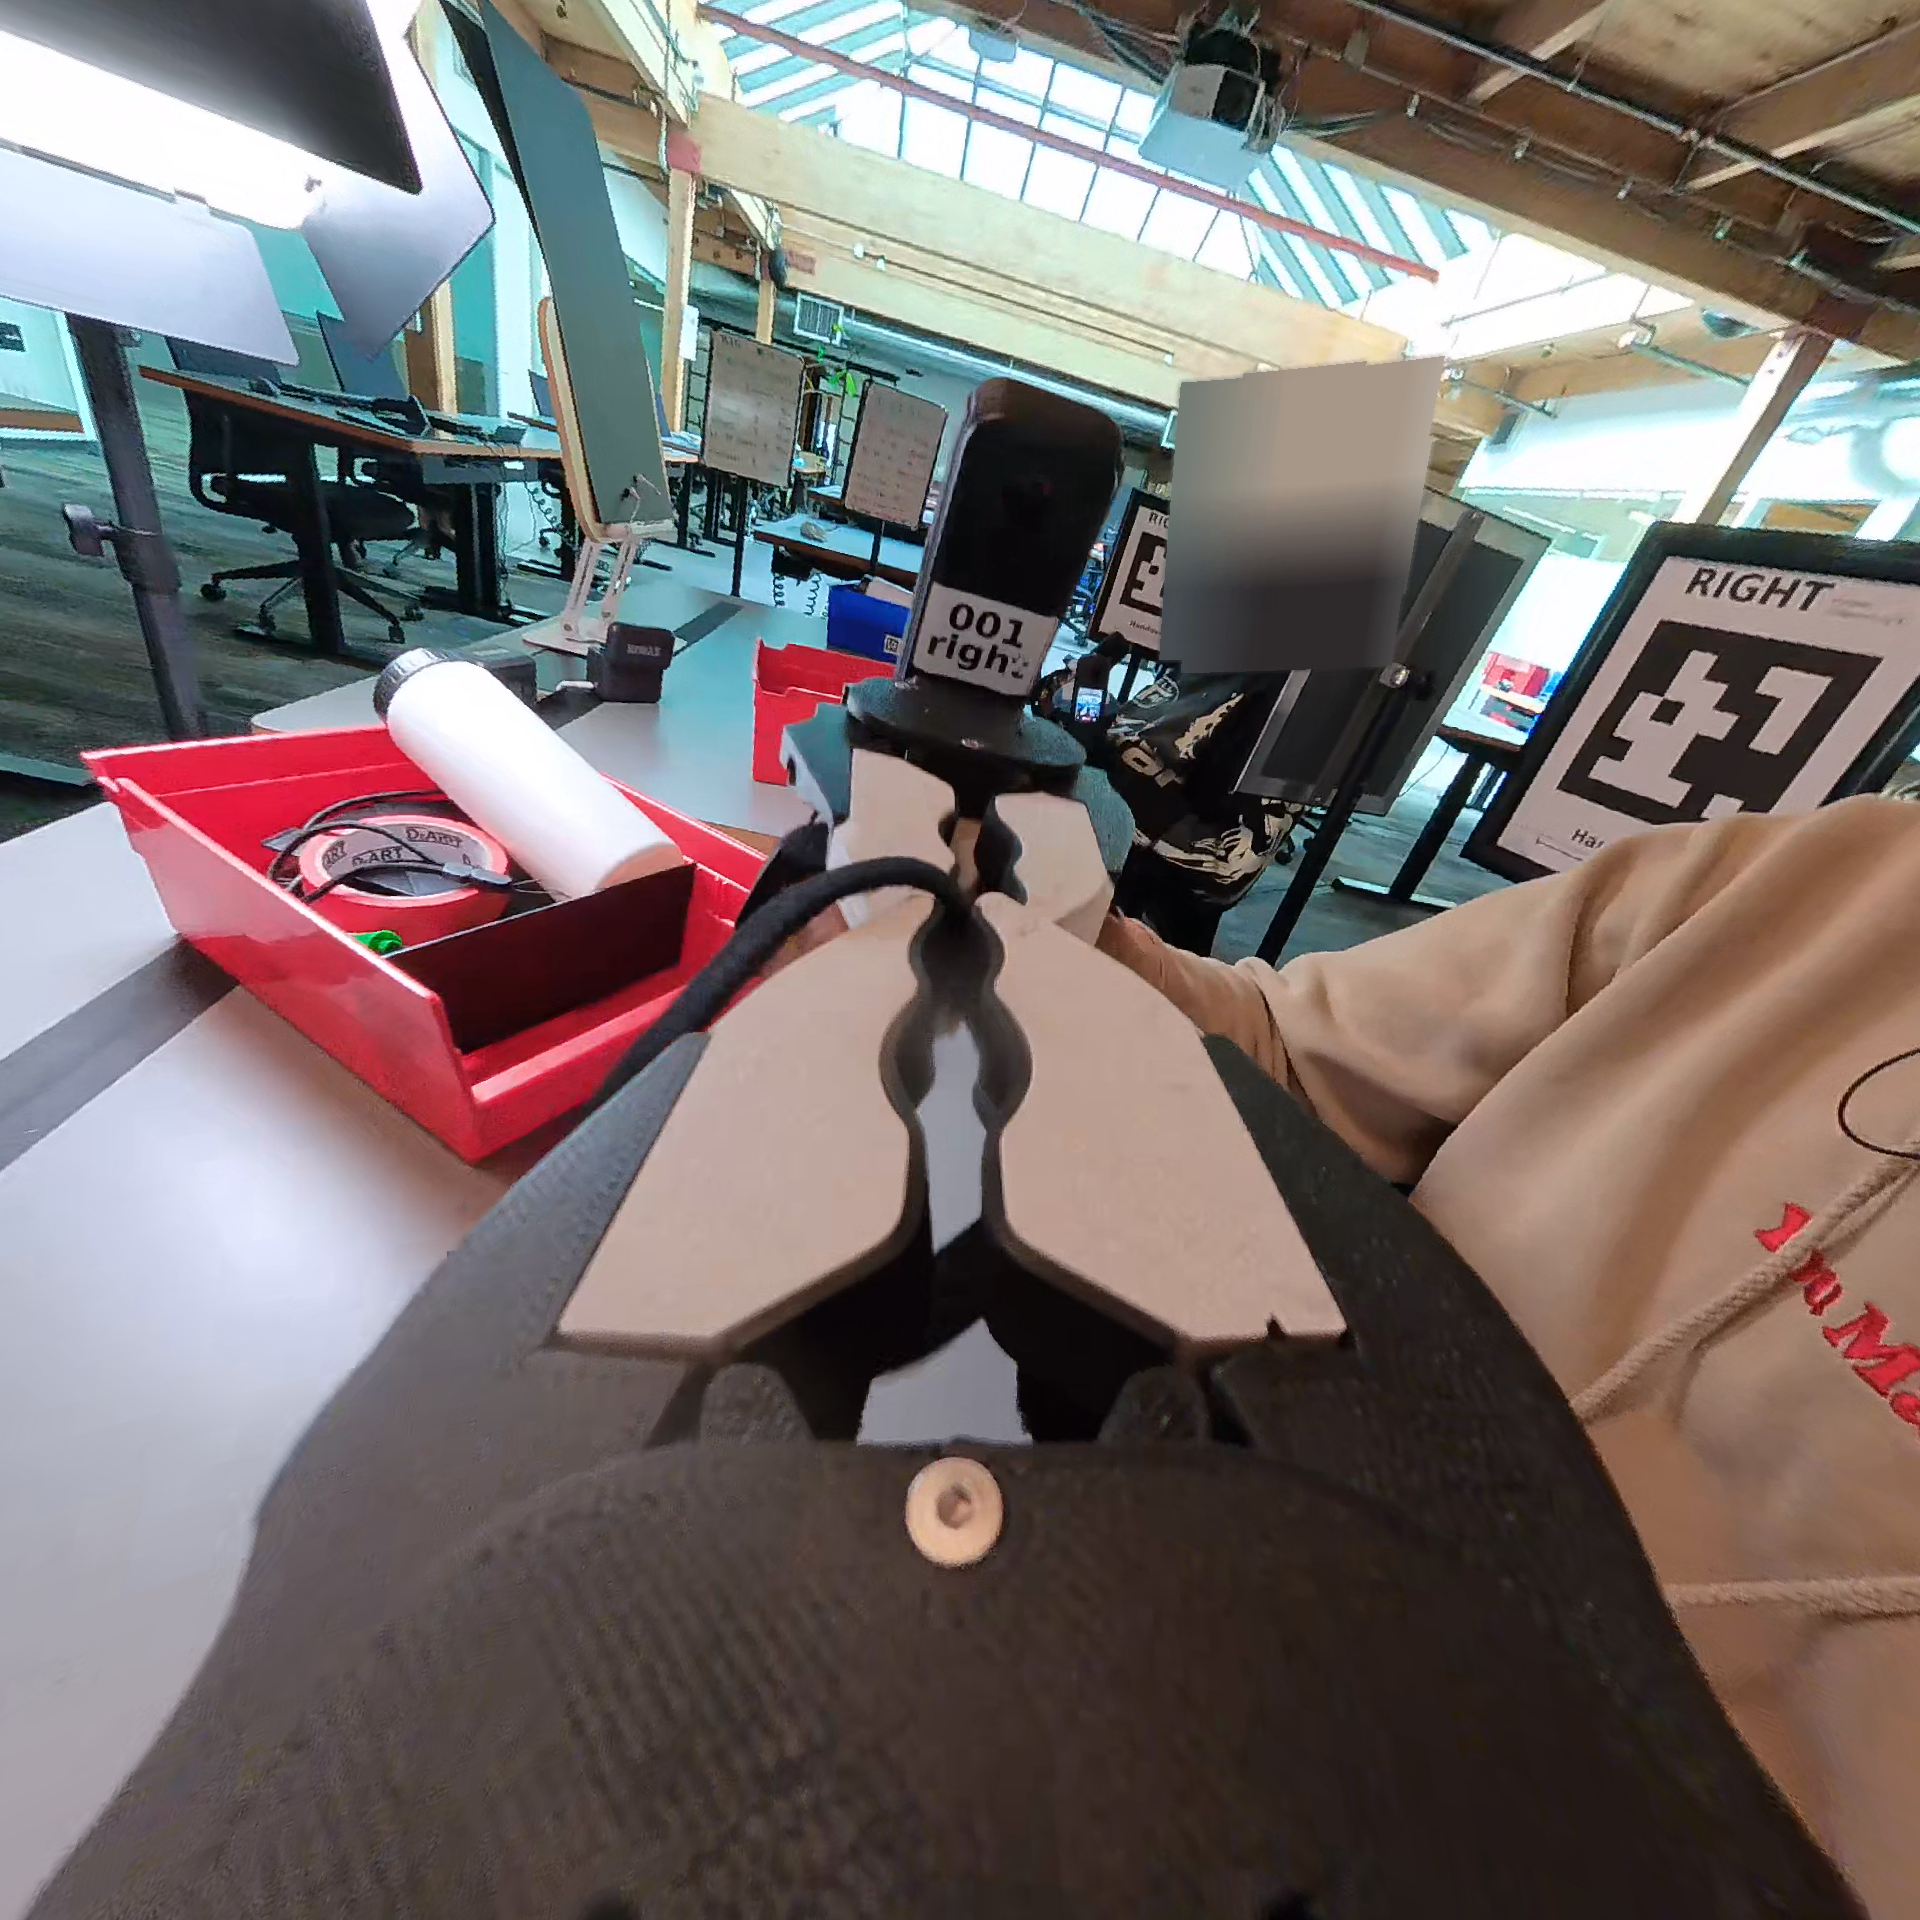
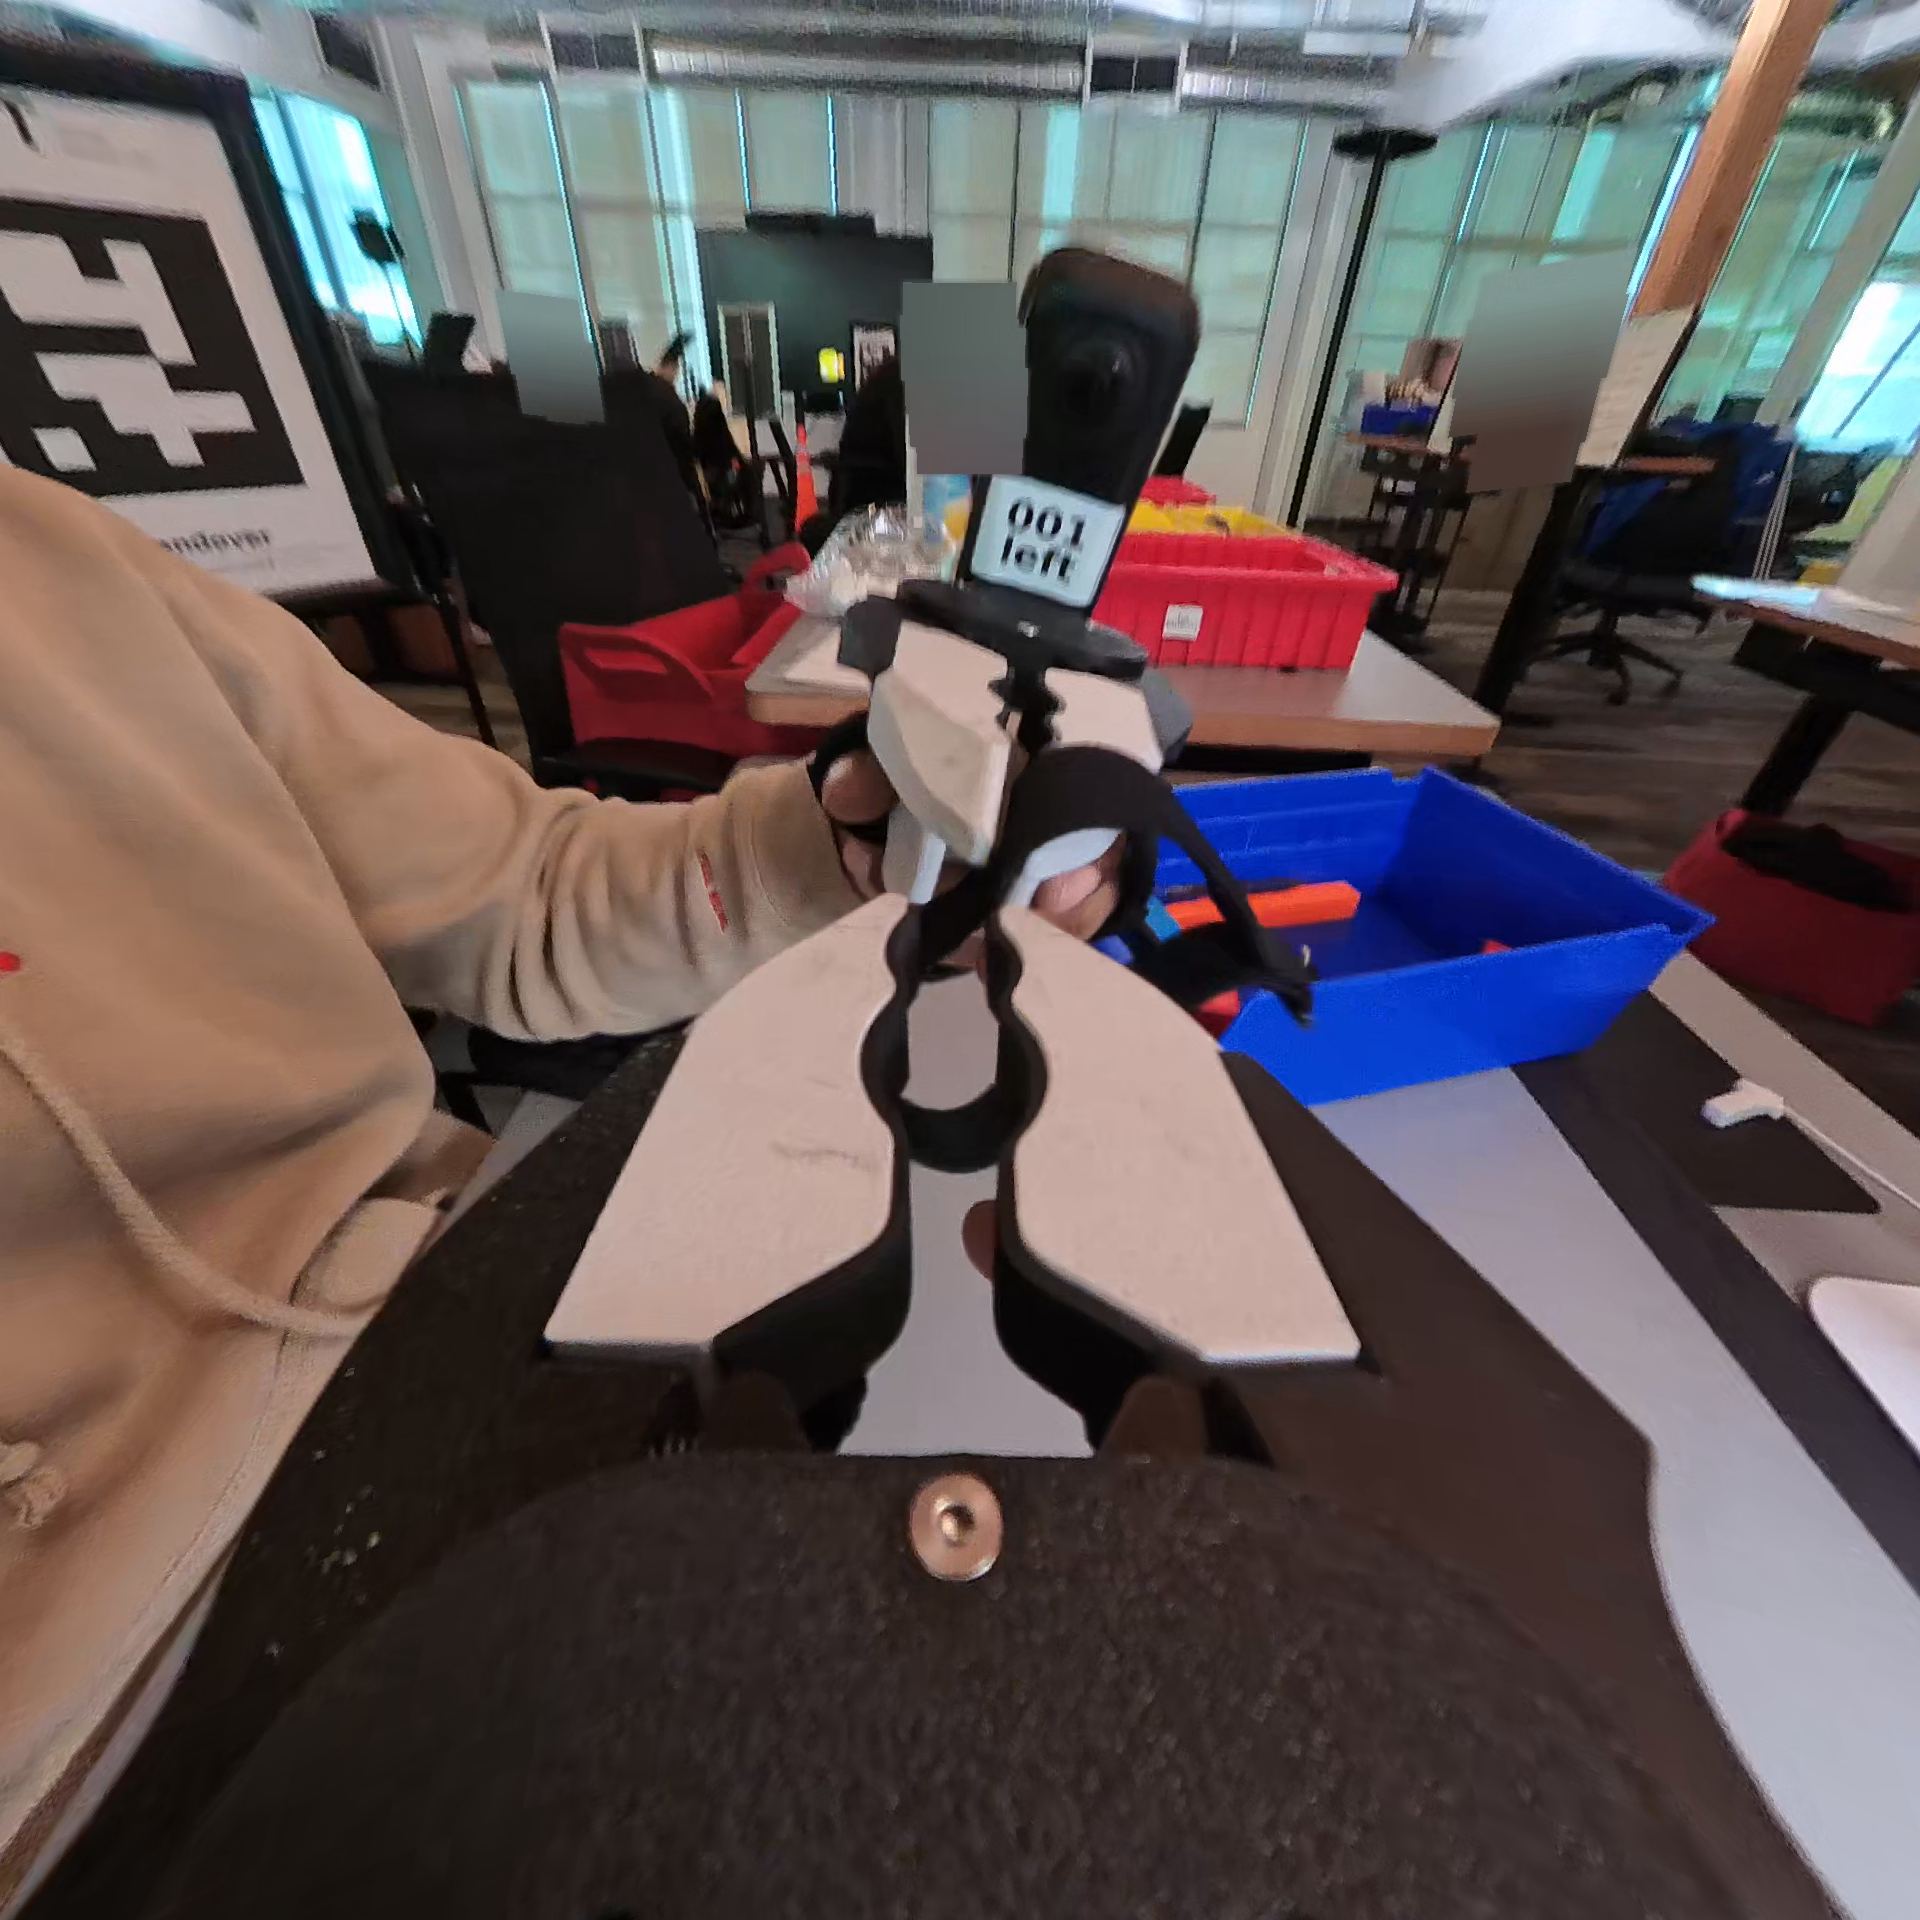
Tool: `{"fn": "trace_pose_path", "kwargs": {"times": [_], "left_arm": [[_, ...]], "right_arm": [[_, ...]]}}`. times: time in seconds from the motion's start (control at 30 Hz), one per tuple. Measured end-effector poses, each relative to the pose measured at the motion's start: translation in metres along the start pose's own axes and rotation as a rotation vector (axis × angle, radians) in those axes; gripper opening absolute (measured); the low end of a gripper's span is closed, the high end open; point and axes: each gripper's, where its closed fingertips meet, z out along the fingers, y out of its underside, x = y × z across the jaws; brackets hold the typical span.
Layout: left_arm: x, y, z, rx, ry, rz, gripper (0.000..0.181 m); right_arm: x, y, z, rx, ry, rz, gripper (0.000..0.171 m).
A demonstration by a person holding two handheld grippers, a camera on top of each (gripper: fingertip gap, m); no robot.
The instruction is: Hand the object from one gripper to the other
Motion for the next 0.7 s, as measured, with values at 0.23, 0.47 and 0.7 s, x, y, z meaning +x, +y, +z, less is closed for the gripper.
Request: {"fn": "trace_pose_path", "kwargs": {"times": [0.23,0.47,0.7], "left_arm": [[0.001,-0.011,-0.002,0.078,-0.02,0.027,0.015],[0.002,0.021,0.012,-0.086,0.013,0.031,0.003],[0.002,0.002,0.004,-0.007,0.02,-0.053,0.003]], "right_arm": [[0.004,-0.007,0.0,0.05,0.017,0.023,0.002],[0.01,-0.017,-0.006,0.125,0.019,0.105,0.002],[-0.001,-0.005,-0.009,0.069,-0.068,0.063,0.031]]}}
